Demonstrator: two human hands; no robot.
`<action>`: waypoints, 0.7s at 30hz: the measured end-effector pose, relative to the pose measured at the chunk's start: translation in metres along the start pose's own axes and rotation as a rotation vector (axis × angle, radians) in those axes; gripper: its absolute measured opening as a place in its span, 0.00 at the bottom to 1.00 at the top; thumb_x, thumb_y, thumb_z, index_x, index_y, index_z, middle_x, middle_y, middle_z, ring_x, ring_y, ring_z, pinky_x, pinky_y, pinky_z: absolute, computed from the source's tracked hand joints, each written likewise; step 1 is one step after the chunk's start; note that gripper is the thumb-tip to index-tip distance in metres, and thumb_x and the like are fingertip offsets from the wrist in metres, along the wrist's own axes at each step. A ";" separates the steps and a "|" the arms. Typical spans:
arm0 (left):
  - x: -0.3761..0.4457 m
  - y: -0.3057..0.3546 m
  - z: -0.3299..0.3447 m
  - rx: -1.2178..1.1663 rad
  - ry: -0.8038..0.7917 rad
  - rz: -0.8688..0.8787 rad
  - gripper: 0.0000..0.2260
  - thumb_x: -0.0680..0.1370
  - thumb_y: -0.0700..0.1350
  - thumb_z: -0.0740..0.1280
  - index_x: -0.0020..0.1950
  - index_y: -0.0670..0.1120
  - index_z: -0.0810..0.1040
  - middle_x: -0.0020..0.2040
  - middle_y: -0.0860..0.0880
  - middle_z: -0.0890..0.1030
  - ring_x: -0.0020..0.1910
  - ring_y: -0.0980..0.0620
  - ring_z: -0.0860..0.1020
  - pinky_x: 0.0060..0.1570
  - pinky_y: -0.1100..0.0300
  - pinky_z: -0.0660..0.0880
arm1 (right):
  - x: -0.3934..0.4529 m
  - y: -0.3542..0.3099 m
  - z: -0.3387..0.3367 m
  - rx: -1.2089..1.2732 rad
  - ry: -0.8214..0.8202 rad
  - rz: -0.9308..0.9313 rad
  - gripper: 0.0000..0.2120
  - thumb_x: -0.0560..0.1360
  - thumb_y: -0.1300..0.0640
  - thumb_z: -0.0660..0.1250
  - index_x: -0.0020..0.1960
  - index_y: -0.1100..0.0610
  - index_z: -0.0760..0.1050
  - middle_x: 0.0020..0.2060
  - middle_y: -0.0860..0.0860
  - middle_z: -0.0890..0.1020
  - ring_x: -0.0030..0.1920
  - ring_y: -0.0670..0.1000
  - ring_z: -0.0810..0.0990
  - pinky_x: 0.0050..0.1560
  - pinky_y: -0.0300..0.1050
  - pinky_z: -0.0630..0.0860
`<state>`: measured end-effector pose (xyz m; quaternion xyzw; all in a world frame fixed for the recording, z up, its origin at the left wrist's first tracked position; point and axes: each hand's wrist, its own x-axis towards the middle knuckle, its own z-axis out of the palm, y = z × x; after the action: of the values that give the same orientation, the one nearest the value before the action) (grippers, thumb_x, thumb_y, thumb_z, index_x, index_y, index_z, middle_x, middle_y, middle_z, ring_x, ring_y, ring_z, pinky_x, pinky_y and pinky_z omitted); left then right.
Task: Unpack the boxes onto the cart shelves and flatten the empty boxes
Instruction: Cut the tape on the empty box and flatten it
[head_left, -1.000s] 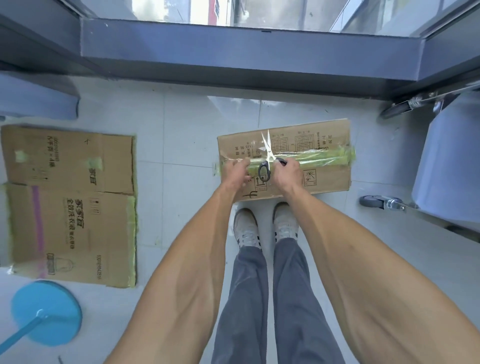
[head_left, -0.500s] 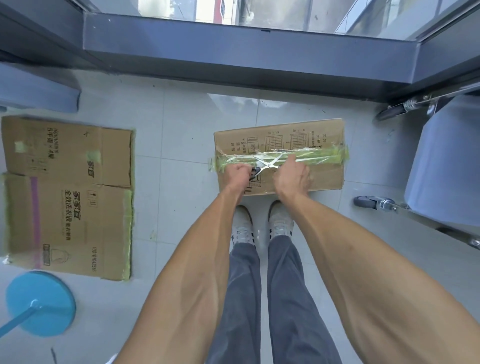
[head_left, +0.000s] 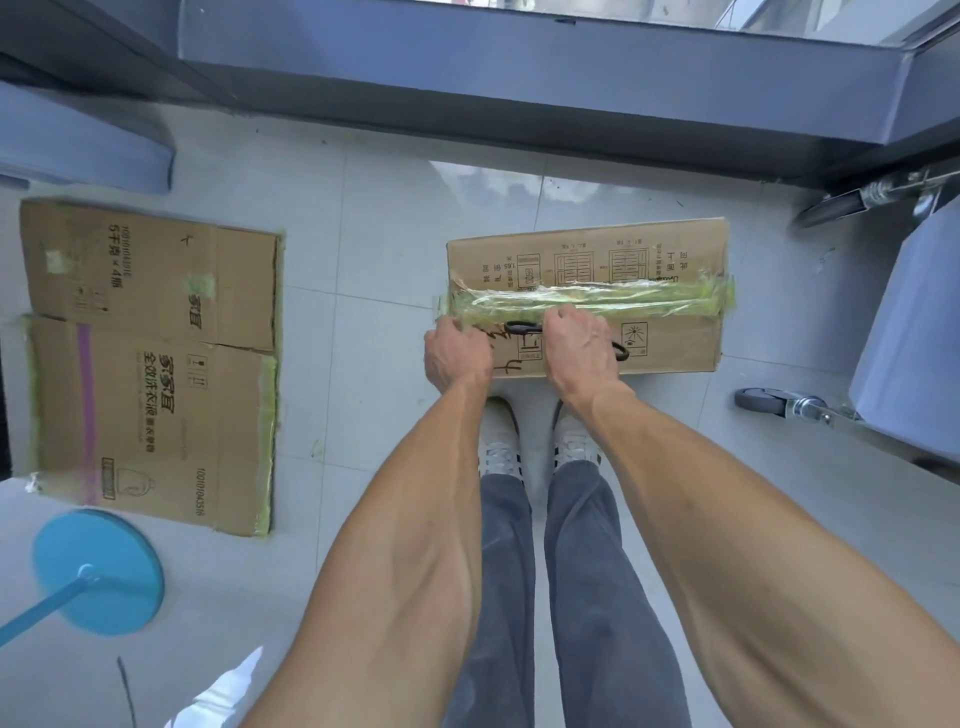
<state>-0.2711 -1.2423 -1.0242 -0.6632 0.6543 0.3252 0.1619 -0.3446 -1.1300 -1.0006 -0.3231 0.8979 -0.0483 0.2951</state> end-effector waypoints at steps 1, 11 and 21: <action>0.005 -0.008 0.000 0.065 -0.002 -0.021 0.13 0.82 0.45 0.59 0.65 0.48 0.75 0.60 0.46 0.77 0.59 0.46 0.76 0.51 0.57 0.68 | 0.005 -0.002 0.003 0.014 -0.008 -0.040 0.09 0.77 0.72 0.58 0.45 0.59 0.69 0.45 0.55 0.72 0.42 0.55 0.72 0.50 0.52 0.73; 0.052 -0.042 0.019 0.067 -0.076 0.180 0.17 0.80 0.44 0.61 0.70 0.49 0.70 0.54 0.43 0.78 0.55 0.42 0.76 0.48 0.54 0.70 | 0.080 -0.054 0.043 -0.103 -0.111 -0.271 0.09 0.74 0.70 0.62 0.51 0.62 0.76 0.50 0.58 0.74 0.39 0.59 0.75 0.44 0.51 0.68; 0.057 -0.046 0.032 -0.071 -0.090 0.122 0.18 0.79 0.45 0.60 0.69 0.56 0.71 0.47 0.44 0.82 0.49 0.42 0.79 0.51 0.51 0.76 | 0.095 -0.053 0.049 -0.302 -0.096 -0.426 0.07 0.77 0.67 0.59 0.51 0.61 0.75 0.49 0.57 0.75 0.42 0.59 0.81 0.34 0.49 0.62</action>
<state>-0.2376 -1.2611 -1.0939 -0.6122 0.6735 0.3872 0.1475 -0.3463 -1.2241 -1.0733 -0.5471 0.7917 0.0406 0.2688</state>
